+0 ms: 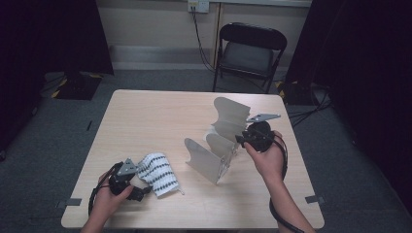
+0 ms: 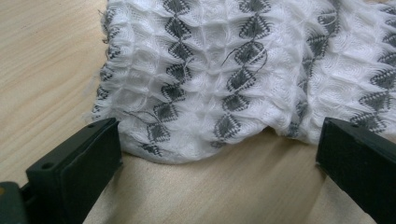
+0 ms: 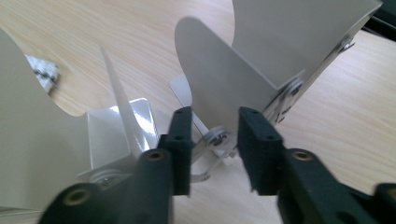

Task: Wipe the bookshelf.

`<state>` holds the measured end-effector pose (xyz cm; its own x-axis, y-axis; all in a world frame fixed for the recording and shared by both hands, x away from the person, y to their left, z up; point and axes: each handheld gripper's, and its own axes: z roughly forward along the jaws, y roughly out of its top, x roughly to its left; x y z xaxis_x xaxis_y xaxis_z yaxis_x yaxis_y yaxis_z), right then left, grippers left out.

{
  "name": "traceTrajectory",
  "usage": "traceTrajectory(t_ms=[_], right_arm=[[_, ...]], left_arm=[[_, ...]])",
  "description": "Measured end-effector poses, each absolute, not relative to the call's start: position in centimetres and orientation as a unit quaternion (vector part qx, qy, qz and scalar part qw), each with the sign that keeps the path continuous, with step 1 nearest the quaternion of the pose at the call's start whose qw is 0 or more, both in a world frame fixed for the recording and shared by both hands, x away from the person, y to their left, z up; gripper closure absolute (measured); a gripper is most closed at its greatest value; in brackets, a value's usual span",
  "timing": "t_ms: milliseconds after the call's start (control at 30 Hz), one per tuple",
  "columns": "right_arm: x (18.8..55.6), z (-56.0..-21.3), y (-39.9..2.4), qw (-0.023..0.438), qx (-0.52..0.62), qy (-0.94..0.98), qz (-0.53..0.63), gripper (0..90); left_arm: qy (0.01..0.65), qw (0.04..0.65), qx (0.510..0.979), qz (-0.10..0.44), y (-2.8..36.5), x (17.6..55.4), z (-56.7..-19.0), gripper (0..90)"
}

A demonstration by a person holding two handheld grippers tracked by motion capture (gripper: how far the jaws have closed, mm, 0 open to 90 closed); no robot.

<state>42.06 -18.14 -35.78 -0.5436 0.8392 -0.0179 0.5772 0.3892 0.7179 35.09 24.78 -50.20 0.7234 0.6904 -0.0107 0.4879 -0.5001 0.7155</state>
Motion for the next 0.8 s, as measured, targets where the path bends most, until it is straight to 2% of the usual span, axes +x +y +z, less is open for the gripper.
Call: traceTrajectory(t_ms=[233,567,800], right_arm=[[42.2,-36.7,-18.1,0.187,0.443,0.808,0.341,62.8],[42.1,-36.3,-19.6,0.203,0.449,0.805,0.330,70.0],[42.3,-36.7,-19.8,0.194,0.473,0.792,0.334,66.8]], left_arm=[[0.346,0.362,0.854,0.139,24.8,35.1,-50.2,0.0],[0.345,0.362,0.855,0.140,24.8,35.1,-50.2,0.0],[0.345,0.362,0.855,0.140,24.8,35.1,-50.2,0.0]])
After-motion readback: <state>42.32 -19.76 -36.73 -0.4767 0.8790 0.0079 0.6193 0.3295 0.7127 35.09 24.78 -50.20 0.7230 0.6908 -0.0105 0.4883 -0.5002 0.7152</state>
